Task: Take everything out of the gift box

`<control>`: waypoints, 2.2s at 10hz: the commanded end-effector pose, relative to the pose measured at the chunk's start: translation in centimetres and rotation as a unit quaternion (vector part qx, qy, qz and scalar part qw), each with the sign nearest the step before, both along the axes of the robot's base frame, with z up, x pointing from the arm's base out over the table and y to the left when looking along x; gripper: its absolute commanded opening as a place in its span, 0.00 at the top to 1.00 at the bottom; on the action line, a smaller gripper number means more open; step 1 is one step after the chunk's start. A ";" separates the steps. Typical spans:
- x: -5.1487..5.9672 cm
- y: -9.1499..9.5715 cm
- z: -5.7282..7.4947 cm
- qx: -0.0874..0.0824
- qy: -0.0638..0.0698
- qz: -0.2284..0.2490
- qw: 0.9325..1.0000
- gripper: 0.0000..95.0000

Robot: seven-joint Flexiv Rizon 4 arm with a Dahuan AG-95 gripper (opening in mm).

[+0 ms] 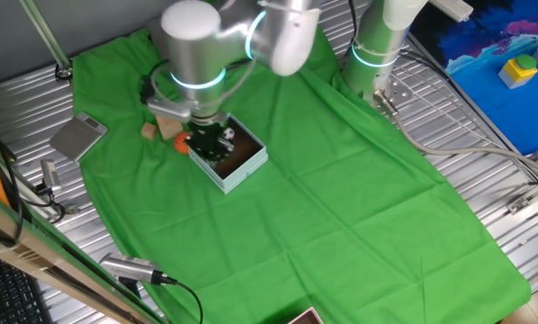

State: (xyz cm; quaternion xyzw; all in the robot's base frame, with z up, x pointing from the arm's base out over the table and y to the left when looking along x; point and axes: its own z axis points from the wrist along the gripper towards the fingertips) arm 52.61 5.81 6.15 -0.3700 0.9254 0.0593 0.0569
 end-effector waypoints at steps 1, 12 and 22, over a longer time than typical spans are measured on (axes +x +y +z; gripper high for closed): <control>1.0 -1.5 -0.3 0.003 0.005 0.013 1.000 1.00; -4.7 -0.9 0.6 0.052 0.063 -0.050 0.995 1.00; -4.9 -1.1 -0.4 0.042 0.084 -0.056 0.994 1.00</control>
